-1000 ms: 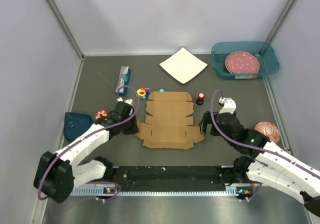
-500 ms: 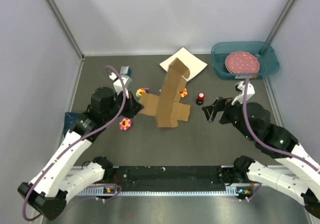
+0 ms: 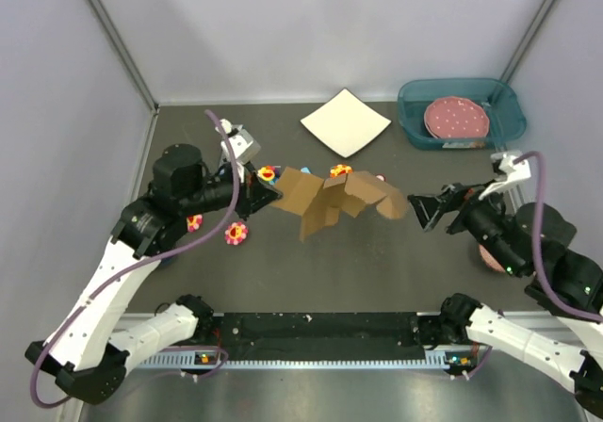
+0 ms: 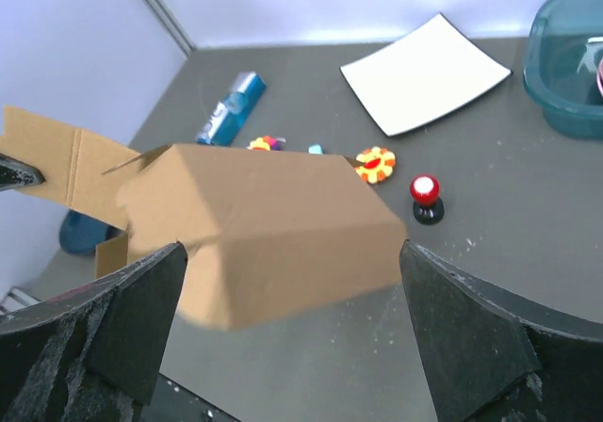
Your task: Fold the paper box
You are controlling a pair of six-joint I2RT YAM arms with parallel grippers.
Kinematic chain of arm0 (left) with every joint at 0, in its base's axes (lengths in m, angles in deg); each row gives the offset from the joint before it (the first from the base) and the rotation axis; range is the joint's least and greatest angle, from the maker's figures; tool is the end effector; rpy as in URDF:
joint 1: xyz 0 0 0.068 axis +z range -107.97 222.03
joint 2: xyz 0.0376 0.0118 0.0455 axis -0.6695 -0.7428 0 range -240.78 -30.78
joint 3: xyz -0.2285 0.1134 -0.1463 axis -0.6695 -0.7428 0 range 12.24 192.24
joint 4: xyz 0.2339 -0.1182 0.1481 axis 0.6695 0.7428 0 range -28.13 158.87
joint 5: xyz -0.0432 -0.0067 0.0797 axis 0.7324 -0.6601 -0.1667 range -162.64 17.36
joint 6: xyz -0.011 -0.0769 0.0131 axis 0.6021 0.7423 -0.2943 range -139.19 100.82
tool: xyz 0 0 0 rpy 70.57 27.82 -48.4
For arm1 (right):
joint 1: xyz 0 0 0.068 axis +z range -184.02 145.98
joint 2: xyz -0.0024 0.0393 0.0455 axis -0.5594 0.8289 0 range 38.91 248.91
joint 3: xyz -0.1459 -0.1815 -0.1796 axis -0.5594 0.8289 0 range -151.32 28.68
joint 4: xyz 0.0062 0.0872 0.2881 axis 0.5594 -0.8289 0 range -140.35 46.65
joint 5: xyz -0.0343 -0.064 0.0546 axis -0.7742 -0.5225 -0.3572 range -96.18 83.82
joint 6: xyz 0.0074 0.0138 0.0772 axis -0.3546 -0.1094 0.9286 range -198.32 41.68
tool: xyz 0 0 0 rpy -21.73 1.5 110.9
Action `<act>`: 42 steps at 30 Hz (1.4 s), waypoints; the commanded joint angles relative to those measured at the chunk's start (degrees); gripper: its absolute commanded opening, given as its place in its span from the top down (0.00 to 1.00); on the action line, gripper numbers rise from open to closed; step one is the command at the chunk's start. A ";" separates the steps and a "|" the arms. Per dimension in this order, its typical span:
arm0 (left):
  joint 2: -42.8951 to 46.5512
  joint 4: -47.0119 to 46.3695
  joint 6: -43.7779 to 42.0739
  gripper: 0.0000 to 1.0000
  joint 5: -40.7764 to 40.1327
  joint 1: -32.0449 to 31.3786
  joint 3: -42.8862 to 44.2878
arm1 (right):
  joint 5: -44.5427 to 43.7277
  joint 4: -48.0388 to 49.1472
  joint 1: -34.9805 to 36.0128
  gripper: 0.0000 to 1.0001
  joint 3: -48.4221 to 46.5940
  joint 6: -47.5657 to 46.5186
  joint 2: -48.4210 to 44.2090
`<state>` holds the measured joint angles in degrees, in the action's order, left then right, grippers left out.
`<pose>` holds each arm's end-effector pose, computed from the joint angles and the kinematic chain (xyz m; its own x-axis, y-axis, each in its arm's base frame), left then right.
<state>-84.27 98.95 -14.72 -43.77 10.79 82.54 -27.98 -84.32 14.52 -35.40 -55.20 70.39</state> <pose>0.1815 -0.1482 0.4376 -0.3609 0.1391 -0.9222 0.8158 0.5263 -0.2399 0.0987 0.0739 0.4479 -0.2664 0.2490 -0.9311 -0.3782 0.8616 0.3386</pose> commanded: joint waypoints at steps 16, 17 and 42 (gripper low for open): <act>-21.07 26.97 -9.13 1.00 -15.38 -19.89 21.17 | 3.08 -2.53 0.25 0.04 -8.62 -1.67 -1.16; -23.56 28.56 -9.13 1.00 -20.37 -22.78 22.24 | 3.43 -2.62 0.25 0.04 -7.65 -1.58 -0.90; -46.44 11.27 -15.02 0.44 -34.40 -17.27 38.60 | 1.42 -4.64 0.25 0.04 1.14 -1.05 1.21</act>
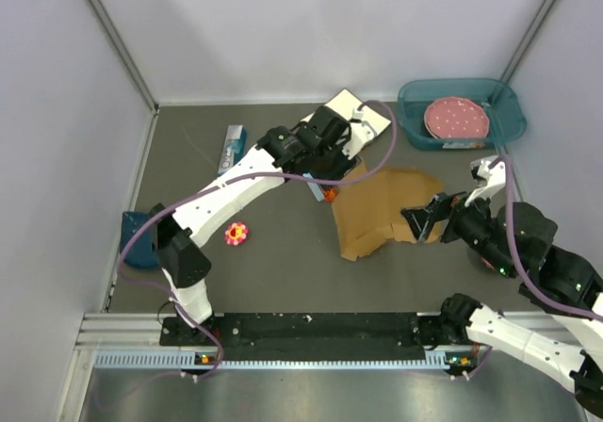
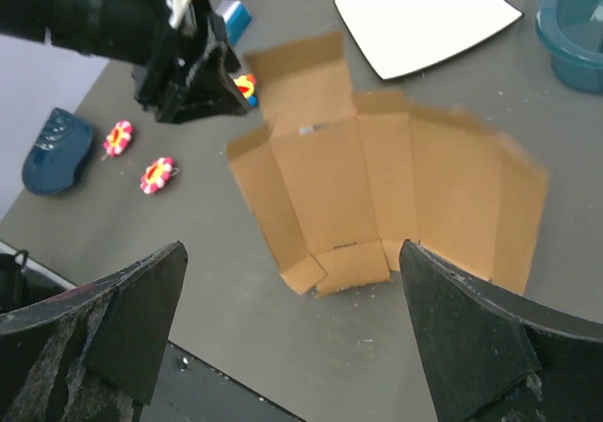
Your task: Fold the paper box
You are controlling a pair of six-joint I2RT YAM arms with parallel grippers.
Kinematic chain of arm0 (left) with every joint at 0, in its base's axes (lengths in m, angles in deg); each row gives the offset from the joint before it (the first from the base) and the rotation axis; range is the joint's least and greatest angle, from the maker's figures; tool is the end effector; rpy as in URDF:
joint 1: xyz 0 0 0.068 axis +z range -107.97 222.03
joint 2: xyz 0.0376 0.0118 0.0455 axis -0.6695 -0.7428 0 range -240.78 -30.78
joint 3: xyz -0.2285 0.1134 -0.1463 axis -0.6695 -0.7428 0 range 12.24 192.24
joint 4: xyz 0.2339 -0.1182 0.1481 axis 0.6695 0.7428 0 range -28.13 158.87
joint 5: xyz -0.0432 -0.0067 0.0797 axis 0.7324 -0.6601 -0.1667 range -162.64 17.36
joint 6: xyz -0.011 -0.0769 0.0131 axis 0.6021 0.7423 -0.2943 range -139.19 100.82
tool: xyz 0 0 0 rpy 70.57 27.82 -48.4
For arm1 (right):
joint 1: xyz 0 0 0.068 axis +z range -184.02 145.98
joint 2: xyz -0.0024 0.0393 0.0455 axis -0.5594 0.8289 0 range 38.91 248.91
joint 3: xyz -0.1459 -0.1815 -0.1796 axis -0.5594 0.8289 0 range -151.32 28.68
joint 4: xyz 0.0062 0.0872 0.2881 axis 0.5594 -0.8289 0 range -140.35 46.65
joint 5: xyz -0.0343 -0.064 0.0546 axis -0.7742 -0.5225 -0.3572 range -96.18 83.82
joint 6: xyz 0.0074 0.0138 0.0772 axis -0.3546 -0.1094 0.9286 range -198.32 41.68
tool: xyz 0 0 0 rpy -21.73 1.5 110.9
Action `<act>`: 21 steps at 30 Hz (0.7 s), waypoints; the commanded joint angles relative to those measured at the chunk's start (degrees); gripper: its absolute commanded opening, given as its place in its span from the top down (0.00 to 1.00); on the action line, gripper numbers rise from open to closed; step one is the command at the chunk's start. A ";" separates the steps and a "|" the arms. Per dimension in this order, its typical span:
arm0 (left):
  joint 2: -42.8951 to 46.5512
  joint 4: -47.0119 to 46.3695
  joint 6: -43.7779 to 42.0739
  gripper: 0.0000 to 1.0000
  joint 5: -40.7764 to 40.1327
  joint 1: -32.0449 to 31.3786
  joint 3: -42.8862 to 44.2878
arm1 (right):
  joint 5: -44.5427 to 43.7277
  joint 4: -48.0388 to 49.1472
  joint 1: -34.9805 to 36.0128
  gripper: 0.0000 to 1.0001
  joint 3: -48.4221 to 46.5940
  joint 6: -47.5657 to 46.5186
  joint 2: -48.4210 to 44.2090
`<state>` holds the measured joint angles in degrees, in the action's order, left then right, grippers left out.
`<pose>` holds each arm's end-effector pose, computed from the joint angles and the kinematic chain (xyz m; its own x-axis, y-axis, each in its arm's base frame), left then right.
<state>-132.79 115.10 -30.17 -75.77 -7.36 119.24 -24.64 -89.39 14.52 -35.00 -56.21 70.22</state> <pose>0.2985 -0.3424 0.3724 -0.3367 0.6850 -0.6460 0.8134 0.5572 0.1669 0.0955 0.0758 0.4337 -0.3360 0.1589 -0.9284 -0.4108 0.8622 0.2963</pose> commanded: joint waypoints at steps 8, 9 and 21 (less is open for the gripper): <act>9.01 -14.88 8.51 0.30 -5.56 3.86 -5.11 | -5.27 0.34 0.25 0.04 0.57 0.39 4.46; 10.77 -17.52 10.18 0.29 -5.22 4.12 -7.83 | -5.36 0.25 0.25 0.04 0.57 0.48 4.46; 28.81 -61.47 51.22 0.03 -6.79 4.21 -61.37 | -4.83 1.04 0.25 0.04 3.12 2.68 3.94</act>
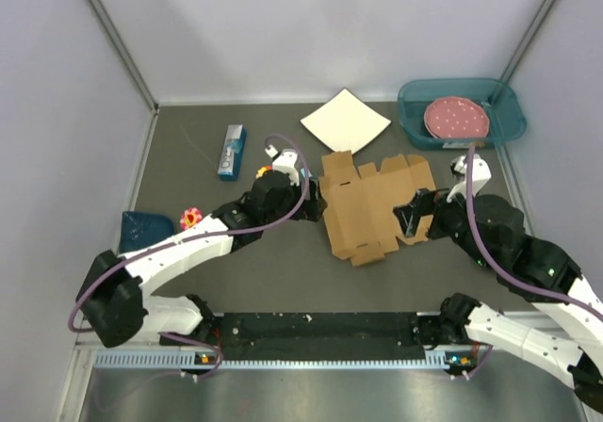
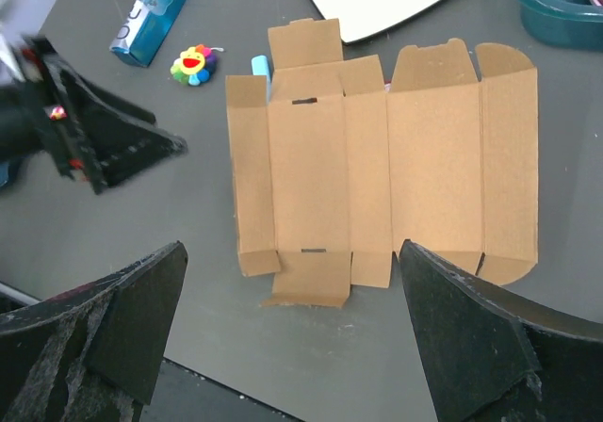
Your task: Fold the paper box
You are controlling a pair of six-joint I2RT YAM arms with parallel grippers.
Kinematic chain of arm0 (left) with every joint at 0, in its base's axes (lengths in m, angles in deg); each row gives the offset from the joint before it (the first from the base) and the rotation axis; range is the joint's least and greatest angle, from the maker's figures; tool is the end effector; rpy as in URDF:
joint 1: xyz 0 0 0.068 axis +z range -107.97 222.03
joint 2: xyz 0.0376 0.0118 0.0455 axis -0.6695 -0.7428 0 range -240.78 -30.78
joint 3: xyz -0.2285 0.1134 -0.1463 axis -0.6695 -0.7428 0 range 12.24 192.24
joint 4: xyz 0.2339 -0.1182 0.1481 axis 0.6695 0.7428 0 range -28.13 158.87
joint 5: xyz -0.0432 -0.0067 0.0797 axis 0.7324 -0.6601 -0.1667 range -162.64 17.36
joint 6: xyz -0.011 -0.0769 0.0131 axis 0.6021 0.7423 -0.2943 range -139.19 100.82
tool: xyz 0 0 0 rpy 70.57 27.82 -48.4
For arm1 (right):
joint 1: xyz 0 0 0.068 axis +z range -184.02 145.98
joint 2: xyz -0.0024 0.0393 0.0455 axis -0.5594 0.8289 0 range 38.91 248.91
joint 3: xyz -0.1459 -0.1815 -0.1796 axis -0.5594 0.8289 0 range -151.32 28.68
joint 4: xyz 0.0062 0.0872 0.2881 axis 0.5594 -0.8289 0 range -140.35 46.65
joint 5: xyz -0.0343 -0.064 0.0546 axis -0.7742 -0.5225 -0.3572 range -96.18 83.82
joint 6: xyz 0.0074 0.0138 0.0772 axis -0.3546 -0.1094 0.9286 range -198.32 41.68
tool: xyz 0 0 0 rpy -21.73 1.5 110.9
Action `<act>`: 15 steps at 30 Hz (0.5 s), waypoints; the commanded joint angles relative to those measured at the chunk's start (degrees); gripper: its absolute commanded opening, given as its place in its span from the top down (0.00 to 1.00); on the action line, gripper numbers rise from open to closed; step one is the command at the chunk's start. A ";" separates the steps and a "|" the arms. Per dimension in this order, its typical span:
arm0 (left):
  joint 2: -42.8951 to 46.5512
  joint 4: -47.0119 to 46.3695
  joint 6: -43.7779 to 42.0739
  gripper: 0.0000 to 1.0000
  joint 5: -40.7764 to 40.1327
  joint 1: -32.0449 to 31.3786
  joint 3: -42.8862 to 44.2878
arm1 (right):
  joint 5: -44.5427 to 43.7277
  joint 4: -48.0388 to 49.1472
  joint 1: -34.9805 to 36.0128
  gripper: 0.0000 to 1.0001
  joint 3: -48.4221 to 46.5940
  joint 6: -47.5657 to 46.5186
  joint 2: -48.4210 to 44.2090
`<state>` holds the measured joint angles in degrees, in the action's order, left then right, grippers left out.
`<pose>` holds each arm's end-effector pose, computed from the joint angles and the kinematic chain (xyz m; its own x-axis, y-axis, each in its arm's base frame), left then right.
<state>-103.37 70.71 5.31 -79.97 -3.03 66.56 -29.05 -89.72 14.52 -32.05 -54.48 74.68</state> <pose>0.2542 -0.2424 0.2891 -0.5507 -0.0303 -0.8341 0.4324 0.8444 -0.3161 0.1187 0.0947 0.4063 -0.4035 0.1058 -0.9089 -0.3146 0.9167 0.2464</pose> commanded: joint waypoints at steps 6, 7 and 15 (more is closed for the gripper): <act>-9.29 -28.97 17.78 0.01 2.32 -0.12 -12.07 | -0.07 1.46 0.25 0.04 0.79 1.13 -1.14; -10.53 -27.23 17.44 0.01 3.37 -0.12 -11.01 | -0.07 1.54 0.25 0.04 0.88 1.04 -1.14; -19.85 -33.01 17.17 0.06 9.09 -0.03 -9.42 | 0.37 1.37 0.25 0.04 1.23 1.04 -0.70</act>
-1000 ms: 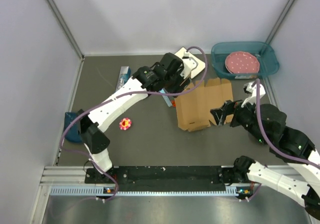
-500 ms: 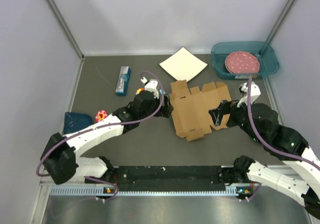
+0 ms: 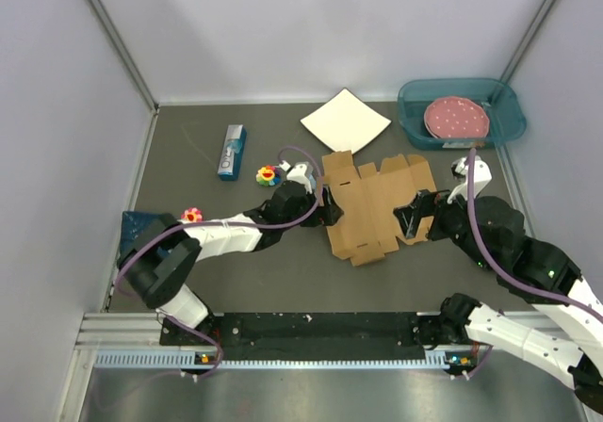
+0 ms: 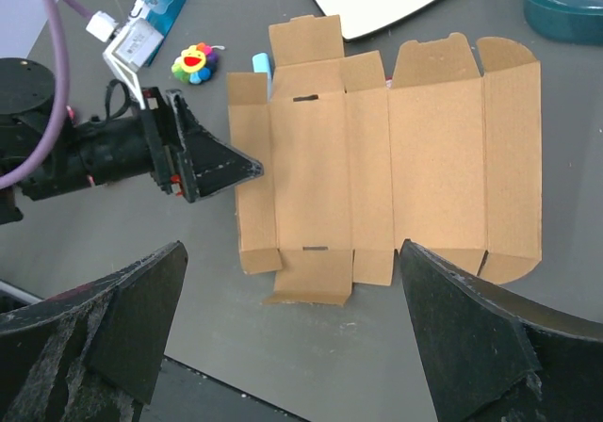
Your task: Fold the paper box
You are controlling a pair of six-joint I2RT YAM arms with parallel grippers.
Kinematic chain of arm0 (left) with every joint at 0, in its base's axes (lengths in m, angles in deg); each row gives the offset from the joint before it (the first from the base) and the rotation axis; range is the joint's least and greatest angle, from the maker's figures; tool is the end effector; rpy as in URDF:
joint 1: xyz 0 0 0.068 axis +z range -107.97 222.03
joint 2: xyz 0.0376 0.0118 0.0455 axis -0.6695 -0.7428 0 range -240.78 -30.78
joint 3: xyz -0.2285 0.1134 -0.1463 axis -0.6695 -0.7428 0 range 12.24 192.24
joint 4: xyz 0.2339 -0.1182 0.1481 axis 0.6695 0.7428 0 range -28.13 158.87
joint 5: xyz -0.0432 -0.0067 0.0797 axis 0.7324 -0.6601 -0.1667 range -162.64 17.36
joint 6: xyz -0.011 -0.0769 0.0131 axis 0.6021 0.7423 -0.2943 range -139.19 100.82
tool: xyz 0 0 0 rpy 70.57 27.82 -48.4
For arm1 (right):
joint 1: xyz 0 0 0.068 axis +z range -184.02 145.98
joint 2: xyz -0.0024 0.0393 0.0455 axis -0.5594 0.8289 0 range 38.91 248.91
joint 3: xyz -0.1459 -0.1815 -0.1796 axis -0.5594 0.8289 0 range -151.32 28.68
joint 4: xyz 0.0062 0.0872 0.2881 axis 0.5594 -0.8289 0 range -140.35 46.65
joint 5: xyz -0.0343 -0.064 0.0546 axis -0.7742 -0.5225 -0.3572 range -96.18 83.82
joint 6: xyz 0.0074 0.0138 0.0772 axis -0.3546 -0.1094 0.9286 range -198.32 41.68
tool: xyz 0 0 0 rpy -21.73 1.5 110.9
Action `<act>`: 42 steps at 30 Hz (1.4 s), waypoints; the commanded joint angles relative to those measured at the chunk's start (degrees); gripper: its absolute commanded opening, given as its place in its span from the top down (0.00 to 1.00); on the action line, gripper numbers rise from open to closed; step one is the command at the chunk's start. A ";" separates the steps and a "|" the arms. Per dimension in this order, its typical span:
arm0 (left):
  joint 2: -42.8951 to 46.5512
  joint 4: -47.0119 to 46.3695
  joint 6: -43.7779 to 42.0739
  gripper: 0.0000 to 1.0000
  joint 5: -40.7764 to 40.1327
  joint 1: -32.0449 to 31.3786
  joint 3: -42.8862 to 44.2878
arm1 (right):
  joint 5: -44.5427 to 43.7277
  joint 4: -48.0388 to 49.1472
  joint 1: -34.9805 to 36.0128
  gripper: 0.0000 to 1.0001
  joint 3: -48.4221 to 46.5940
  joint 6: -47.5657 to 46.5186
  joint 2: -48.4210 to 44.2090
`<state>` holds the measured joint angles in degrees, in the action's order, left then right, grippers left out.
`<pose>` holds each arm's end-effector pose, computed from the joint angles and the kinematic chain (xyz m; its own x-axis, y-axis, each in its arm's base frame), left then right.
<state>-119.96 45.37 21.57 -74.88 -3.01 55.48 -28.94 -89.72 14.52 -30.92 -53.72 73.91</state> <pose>0.2717 -0.2682 0.1654 -0.7089 -0.2132 -0.6723 0.2906 0.7802 -0.5540 0.1177 0.0938 0.4009 -0.4120 0.1134 -0.9041 -0.3097 0.9157 0.2560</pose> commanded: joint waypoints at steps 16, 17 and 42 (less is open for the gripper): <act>6.73 -4.56 -3.65 1.00 11.91 1.09 -0.01 | 1.85 0.49 0.25 0.05 -2.97 1.86 -0.02; 10.49 -1.73 -4.53 1.00 12.00 1.18 1.91 | 2.28 0.40 0.25 0.06 -3.86 1.86 -0.11; 14.14 67.20 -45.40 0.82 39.52 1.97 38.59 | 12.30 -0.74 0.25 0.05 -13.98 -2.63 -0.64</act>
<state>-104.97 105.50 -15.00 -34.55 -1.19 94.04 -18.72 -91.01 14.52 -42.72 -54.79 74.17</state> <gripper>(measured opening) 0.169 0.949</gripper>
